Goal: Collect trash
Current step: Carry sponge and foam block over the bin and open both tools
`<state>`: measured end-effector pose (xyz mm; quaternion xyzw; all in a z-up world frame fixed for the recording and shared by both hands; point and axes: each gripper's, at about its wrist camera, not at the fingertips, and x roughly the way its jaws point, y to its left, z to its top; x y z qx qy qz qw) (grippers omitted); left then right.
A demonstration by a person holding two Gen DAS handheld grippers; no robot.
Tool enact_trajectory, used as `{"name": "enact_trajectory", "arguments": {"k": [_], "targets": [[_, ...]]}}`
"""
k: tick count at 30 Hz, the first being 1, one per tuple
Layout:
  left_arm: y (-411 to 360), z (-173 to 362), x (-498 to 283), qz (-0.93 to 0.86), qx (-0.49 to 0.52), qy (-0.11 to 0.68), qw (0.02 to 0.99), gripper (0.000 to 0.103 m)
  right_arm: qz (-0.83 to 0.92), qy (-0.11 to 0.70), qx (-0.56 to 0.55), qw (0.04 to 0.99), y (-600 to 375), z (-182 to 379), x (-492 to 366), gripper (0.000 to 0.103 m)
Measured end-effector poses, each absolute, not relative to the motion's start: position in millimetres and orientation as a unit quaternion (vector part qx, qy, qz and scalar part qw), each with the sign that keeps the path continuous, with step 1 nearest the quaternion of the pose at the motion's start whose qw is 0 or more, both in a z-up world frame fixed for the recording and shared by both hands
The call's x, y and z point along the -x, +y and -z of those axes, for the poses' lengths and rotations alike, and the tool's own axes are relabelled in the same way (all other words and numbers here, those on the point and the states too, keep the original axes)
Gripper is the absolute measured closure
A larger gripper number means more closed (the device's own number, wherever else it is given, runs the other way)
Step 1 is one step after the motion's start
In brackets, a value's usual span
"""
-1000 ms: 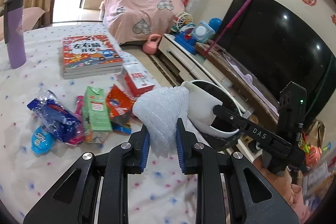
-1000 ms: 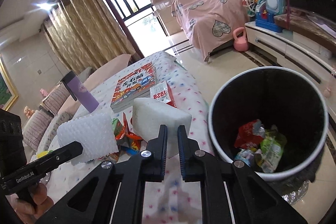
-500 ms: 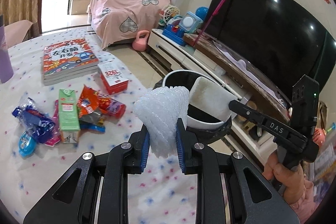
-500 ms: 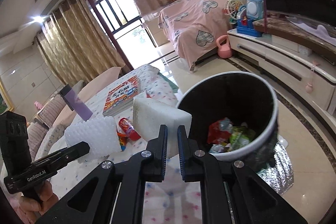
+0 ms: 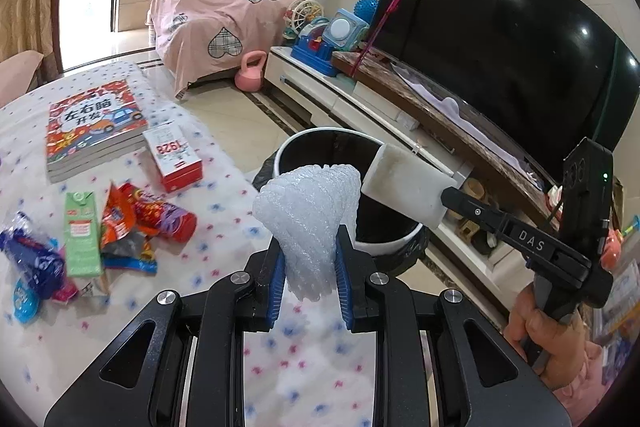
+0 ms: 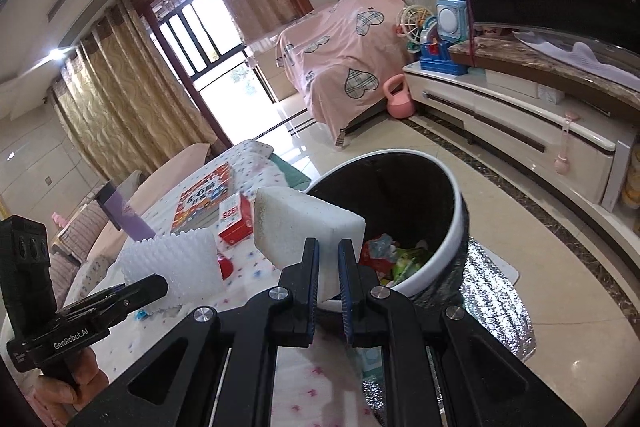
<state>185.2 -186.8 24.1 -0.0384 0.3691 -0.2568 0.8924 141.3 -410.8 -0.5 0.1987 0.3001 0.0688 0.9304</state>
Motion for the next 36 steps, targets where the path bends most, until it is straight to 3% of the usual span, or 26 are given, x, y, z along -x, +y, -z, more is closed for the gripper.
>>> {"name": "enact_trajectory", "arguments": {"k": [29, 31, 32, 36], "targets": [[-263.0, 10.9, -253.3, 0.263, -0.002, 0.42, 0.868, 0.08, -0.021, 0.344, -0.154, 0.926, -431.9, 20.0, -185.2, 0.093], [-264.3, 14.5, -255.3, 0.255, -0.002, 0.426, 0.868, 0.071, -0.019, 0.347, -0.15, 0.925, -433.3, 22.0, -189.8, 0.093], [-263.9, 16.1, -256.1, 0.254, 0.001, 0.429, 0.867, 0.061, -0.019, 0.35, -0.149, 0.925, -433.1, 22.9, -191.1, 0.092], [-259.6, 16.4, -253.8, 0.249, 0.003, 0.427, 0.869, 0.055, -0.02, 0.353, -0.151, 0.923, -436.7, 27.1, -195.0, 0.079]]}}
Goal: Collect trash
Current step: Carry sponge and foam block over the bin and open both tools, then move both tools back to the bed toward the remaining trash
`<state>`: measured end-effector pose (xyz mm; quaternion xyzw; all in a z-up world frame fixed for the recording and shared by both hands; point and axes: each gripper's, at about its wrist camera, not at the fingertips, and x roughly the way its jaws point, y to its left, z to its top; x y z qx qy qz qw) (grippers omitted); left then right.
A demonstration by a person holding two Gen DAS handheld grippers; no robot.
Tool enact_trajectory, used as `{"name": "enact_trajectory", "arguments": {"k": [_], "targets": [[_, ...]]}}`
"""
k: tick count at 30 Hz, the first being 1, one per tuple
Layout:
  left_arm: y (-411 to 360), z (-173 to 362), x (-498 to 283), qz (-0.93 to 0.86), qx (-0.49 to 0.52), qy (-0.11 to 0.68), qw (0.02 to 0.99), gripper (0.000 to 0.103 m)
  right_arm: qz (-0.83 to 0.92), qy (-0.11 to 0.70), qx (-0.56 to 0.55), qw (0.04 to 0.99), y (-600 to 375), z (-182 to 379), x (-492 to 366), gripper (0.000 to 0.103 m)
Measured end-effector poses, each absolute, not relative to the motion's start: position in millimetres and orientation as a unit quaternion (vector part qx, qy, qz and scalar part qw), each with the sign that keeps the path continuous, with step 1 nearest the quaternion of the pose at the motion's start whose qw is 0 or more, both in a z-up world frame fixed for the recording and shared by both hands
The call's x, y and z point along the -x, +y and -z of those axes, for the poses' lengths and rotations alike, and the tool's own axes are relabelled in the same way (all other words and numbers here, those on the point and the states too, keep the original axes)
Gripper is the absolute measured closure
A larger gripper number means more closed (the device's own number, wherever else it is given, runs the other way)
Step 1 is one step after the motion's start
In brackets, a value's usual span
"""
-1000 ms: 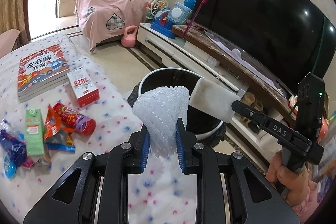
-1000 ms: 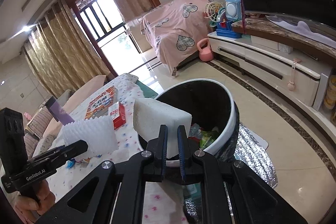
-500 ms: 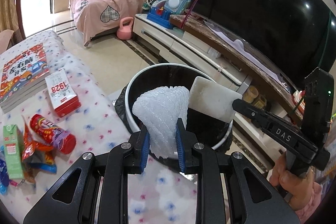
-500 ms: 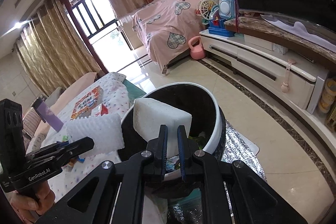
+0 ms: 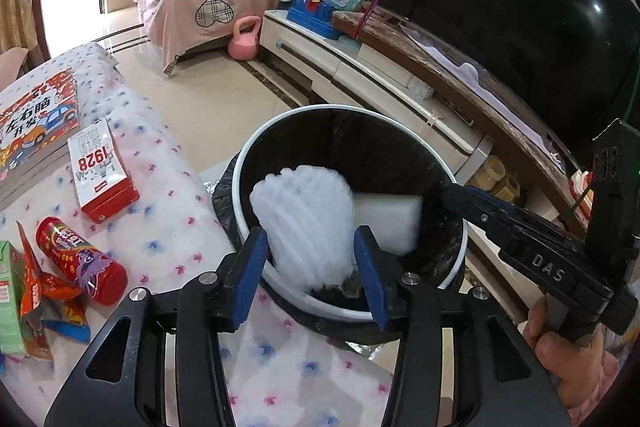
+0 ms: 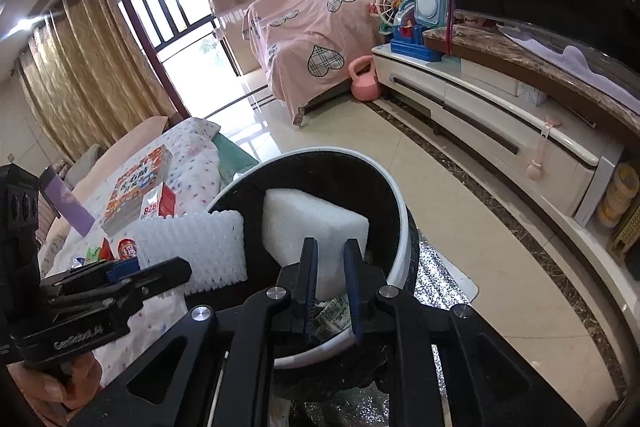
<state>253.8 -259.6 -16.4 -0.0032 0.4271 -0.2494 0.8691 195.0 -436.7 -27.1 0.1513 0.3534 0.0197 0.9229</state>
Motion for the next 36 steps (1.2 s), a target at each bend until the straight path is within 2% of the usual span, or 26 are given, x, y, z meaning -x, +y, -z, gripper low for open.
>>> {"name": "enact_trajectory", "arguments": {"k": [1, 2, 6, 8, 13, 18, 36], "targets": [[-257.5, 15.8, -252.0, 0.249, 0.005, 0.426, 0.87, 0.054, -0.019, 0.352, -0.154, 0.923, -437.6, 27.8, -194.1, 0.063], [-254.8, 15.4, -250.4, 0.248, 0.006, 0.424, 0.871, 0.051, -0.019, 0.349, -0.158, 0.923, -438.2, 27.8, -192.4, 0.053], [-243.5, 13.4, -240.6, 0.244, 0.014, 0.421, 0.874, 0.042, -0.021, 0.341, -0.172, 0.924, -439.6, 25.9, -187.5, 0.049], [-236.0, 12.7, -234.3, 0.241, 0.018, 0.419, 0.875, 0.041, -0.026, 0.332, -0.181, 0.926, -438.4, 23.6, -183.0, 0.036], [-210.6, 11.8, -216.2, 0.229, 0.034, 0.416, 0.879, 0.039, -0.035, 0.314, -0.19, 0.929, -429.0, 15.9, -170.9, 0.021], [-176.6, 13.2, -194.0, 0.207, 0.052, 0.414, 0.885, 0.039, -0.054, 0.309, -0.201, 0.928, -410.4, 15.2, -159.9, 0.014], [-41.9, 36.7, -147.6, 0.108, 0.126, 0.42, 0.892, 0.039, -0.138, 0.353, -0.177, 0.908, -299.8, 37.2, -146.7, 0.012]]}}
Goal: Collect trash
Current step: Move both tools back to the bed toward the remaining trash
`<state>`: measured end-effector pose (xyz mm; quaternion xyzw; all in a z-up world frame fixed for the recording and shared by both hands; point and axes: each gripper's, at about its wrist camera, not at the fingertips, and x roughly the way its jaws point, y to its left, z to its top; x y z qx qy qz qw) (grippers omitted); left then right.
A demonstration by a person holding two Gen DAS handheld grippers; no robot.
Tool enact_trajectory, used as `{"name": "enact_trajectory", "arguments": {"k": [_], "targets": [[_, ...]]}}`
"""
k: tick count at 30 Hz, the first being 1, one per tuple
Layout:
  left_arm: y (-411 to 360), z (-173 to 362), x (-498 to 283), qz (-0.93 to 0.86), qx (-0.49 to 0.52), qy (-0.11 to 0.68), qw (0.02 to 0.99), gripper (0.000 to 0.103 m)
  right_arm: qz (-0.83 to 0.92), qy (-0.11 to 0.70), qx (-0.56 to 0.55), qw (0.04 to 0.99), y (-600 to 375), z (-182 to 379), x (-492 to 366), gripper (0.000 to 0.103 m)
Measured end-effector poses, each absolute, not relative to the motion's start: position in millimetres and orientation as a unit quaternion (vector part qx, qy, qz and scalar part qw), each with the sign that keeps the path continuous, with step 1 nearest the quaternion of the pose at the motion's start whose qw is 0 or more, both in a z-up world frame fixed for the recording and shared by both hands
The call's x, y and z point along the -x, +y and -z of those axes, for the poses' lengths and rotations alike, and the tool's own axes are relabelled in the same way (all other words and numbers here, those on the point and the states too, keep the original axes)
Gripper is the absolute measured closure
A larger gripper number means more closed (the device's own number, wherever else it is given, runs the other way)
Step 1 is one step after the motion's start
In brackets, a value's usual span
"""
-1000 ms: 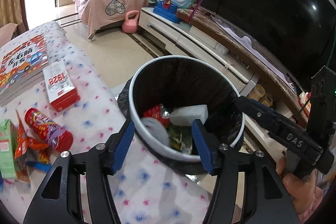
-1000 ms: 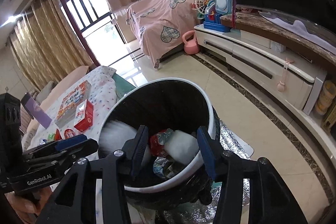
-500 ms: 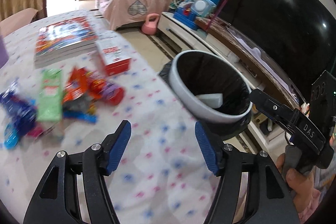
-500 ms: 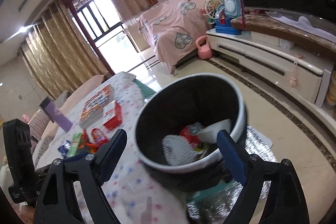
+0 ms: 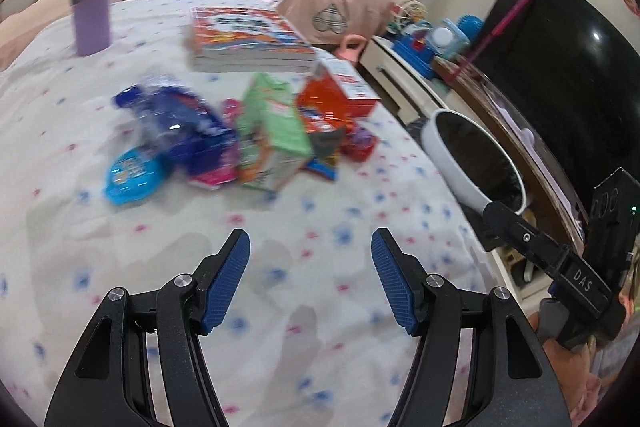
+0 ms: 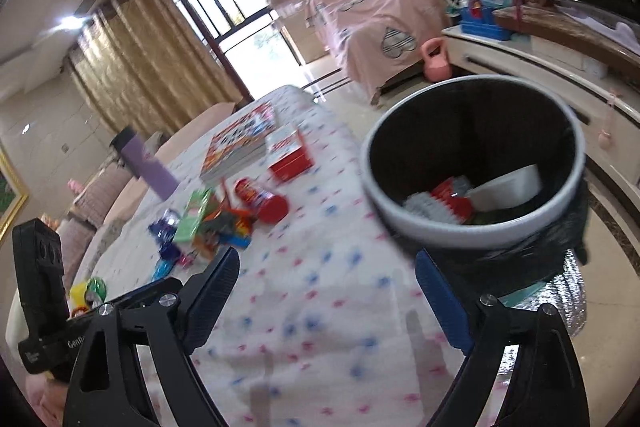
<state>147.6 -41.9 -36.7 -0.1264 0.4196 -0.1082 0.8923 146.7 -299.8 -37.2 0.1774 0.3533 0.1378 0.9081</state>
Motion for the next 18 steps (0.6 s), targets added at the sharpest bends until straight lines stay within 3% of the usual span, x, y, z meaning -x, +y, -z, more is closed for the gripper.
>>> {"name": "enact_trajectory", "arguments": {"k": [12, 18], "targets": [[0.7, 42.2, -149.2, 0.073, 0.162, 0.423, 0.889, 0.039, -0.172, 0.363, -0.121, 0.908, -250.4, 42.2, -163.2, 0.013], [12.9, 37.1, -159.6, 0.065, 0.176, 0.419, 0.889, 0.039, -0.177, 0.375, -0.107, 0.904, -241.2, 44.4, -189.0, 0.041]]}}
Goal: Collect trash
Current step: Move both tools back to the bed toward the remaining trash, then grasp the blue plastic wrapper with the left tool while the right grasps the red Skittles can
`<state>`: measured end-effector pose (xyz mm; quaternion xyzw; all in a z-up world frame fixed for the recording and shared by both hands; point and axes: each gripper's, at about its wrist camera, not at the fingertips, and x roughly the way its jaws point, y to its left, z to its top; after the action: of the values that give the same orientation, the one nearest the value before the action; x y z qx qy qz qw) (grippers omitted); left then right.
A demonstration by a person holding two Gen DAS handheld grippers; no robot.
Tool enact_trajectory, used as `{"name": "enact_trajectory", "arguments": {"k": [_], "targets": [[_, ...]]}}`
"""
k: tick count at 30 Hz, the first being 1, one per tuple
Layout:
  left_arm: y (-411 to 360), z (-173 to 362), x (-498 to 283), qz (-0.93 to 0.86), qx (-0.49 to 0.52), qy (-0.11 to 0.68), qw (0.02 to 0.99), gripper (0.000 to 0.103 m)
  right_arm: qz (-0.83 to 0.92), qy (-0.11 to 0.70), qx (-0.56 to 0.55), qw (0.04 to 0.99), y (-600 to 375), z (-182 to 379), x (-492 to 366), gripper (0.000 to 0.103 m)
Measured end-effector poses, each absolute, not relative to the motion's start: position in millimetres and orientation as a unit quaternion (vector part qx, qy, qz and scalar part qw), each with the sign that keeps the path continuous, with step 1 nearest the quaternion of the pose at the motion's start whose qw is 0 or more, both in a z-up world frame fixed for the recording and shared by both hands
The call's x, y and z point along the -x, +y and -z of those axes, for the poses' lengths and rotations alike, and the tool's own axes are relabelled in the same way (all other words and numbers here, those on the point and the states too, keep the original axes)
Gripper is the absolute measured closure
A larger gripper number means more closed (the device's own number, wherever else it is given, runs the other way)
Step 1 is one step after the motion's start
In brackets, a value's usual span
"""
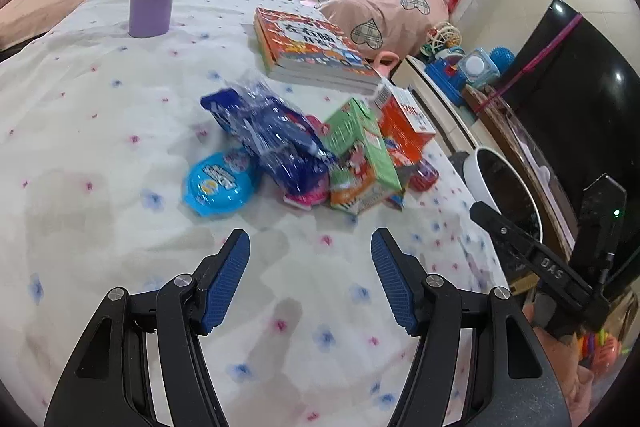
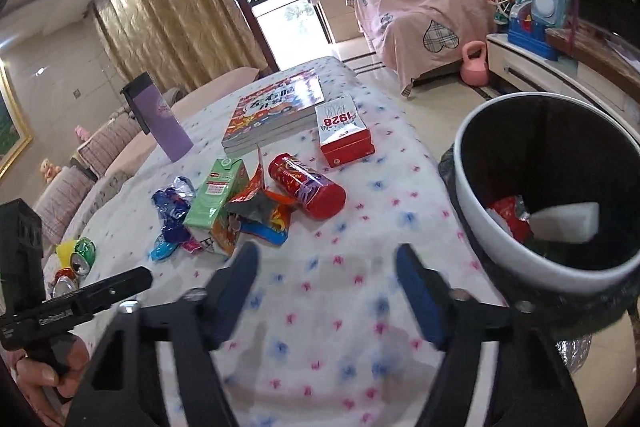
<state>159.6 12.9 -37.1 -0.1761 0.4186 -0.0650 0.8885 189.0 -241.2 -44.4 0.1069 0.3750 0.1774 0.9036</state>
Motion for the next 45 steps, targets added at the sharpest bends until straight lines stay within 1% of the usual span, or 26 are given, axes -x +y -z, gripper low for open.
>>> {"name": "enact_trajectory", "arguments": {"k": [2, 10, 17, 19, 21, 22, 23, 24, 27, 32, 40, 45], "targets": [[17.9, 35.7, -165.2, 0.063, 0.184, 0.419, 0.887, 0.039, -0.178, 0.377, -0.106, 0.902, -240.5, 45.9, -196.3, 0.044], [29.8, 35.5, -197.9, 0.048, 0.198, 0.426, 0.882, 0.039, -0.199, 0.387, -0.089, 0.896, -229.6, 49.1, -230.7, 0.044], [34.2, 49.0, -227.3, 0.04, 0.206, 0.44, 0.873, 0.039, -0.223, 0.4, -0.056, 0.887, -211.7, 58.1, -262.3, 0.044], [32.6, 51.2, -230.4, 0.042, 0.203, 0.442, 0.873, 0.041, -0.226, 0.407, -0.049, 0.883, -207.5, 63.4, -269.2, 0.044], [28.8, 51.8, -231.8, 0.049, 0.193, 0.441, 0.875, 0.055, -0.233, 0.417, -0.045, 0.877, -202.7, 68.7, -276.5, 0.044], [27.7, 51.8, -232.3, 0.051, 0.19, 0.442, 0.875, 0.056, -0.236, 0.42, -0.043, 0.875, -201.0, 70.0, -278.2, 0.048], [25.5, 51.5, -231.5, 0.054, 0.185, 0.441, 0.877, 0.061, -0.24, 0.424, -0.039, 0.872, -198.4, 71.4, -279.4, 0.054], [23.9, 51.0, -230.6, 0.055, 0.179, 0.441, 0.878, 0.065, -0.241, 0.424, -0.036, 0.872, -197.4, 70.8, -279.7, 0.054], [22.5, 48.3, -225.4, 0.06, 0.174, 0.437, 0.88, 0.07, -0.241, 0.42, -0.025, 0.875, -195.5, 68.7, -273.8, 0.056], [21.6, 36.4, -205.5, 0.067, 0.173, 0.422, 0.887, 0.072, -0.226, 0.412, -0.036, 0.882, -205.3, 64.5, -258.4, 0.06], [7.4, 19.0, -174.5, 0.103, 0.159, 0.411, 0.892, 0.072, -0.198, 0.397, -0.078, 0.893, -238.0, 56.2, -216.7, 0.063], [-3.3, 19.2, -161.7, 0.124, 0.162, 0.417, 0.886, 0.072, -0.2, 0.416, -0.081, 0.884, -242.7, 59.9, -199.8, 0.063]]}}
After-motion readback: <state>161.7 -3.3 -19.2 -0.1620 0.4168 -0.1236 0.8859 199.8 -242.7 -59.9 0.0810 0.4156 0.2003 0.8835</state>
